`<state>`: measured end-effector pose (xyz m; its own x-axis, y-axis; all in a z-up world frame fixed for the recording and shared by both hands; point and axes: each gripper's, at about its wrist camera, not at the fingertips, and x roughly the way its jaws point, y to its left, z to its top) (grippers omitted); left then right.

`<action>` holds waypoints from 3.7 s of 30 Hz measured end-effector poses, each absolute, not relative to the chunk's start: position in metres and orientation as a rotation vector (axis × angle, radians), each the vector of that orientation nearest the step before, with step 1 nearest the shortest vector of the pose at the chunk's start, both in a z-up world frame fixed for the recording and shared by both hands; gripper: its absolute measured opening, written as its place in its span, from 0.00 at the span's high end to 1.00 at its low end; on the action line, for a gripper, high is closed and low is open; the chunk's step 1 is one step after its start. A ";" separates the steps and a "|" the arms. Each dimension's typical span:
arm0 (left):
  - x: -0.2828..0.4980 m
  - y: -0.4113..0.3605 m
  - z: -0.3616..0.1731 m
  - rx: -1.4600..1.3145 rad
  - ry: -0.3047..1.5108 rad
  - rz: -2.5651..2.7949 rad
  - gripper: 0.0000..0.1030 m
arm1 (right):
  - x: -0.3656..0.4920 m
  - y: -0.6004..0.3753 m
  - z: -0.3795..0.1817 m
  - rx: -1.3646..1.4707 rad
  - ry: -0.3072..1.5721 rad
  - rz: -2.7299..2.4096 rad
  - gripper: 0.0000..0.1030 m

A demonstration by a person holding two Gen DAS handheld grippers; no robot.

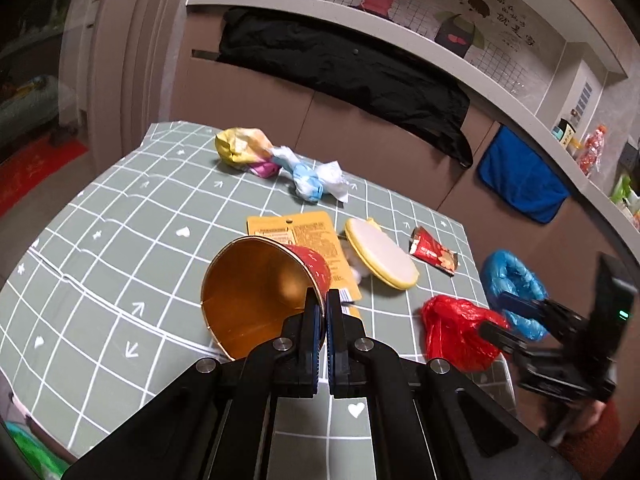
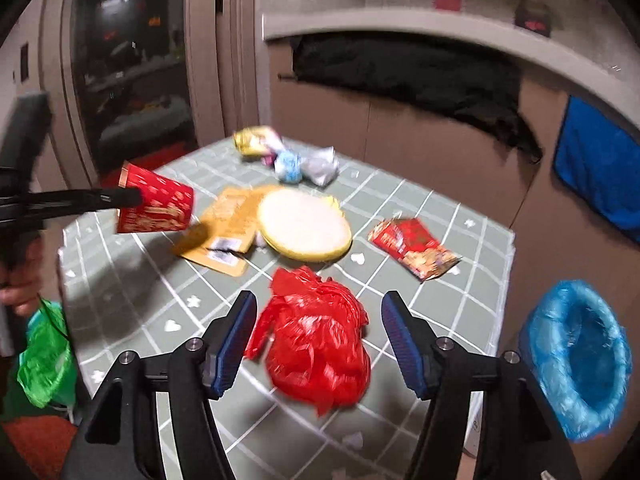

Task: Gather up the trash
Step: 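Carry the red bag and red cup over the blue bin with both grippers, then open both grippers to drop the bag and cup into the bin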

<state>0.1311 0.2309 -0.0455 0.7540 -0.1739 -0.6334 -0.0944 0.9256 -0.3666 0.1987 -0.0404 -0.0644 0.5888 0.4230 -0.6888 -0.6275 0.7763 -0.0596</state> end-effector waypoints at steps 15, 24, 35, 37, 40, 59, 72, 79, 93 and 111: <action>0.164 0.195 -0.035 -0.338 0.736 -0.094 0.98 | 0.245 -0.055 -0.084 -0.176 0.873 0.596 0.51; 0.181 0.146 -0.006 -0.260 0.693 -0.158 0.98 | 0.242 -0.096 -0.030 -0.074 0.752 0.540 0.51; 0.204 0.060 0.018 -0.153 0.687 -0.272 0.98 | 0.238 -0.166 -0.007 0.012 0.661 0.439 0.51; 0.209 0.047 0.023 -0.144 0.676 -0.285 0.98 | 0.239 -0.184 -0.002 0.030 0.642 0.417 0.51; 0.217 0.026 0.029 -0.131 0.661 -0.307 0.98 | 0.240 -0.207 0.004 0.047 0.614 0.384 0.51; 0.281 -0.117 0.032 -0.057 0.636 -0.554 0.98 | 0.250 -0.332 0.022 0.059 0.502 0.103 0.51; 0.323 -0.164 -0.016 -0.057 0.756 -0.585 0.98 | 0.286 -0.379 -0.014 0.111 0.585 0.037 0.51; 0.336 -0.178 -0.031 -0.060 0.797 -0.597 0.98 | 0.300 -0.390 -0.033 0.135 0.621 0.036 0.51; 0.363 -0.195 -0.050 -0.153 0.866 -0.662 0.88 | 0.318 -0.401 -0.055 0.169 0.667 0.055 0.41; 0.319 -0.030 -0.027 -0.257 0.792 -0.392 0.52 | 0.270 -0.349 -0.013 0.121 0.570 0.092 0.37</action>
<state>0.3191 -0.0296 -0.0272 0.6361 -0.4341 -0.6378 0.2442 0.8975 -0.3673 0.2698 -0.3489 -0.0132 0.8379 0.1206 -0.5323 -0.0538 0.9888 0.1394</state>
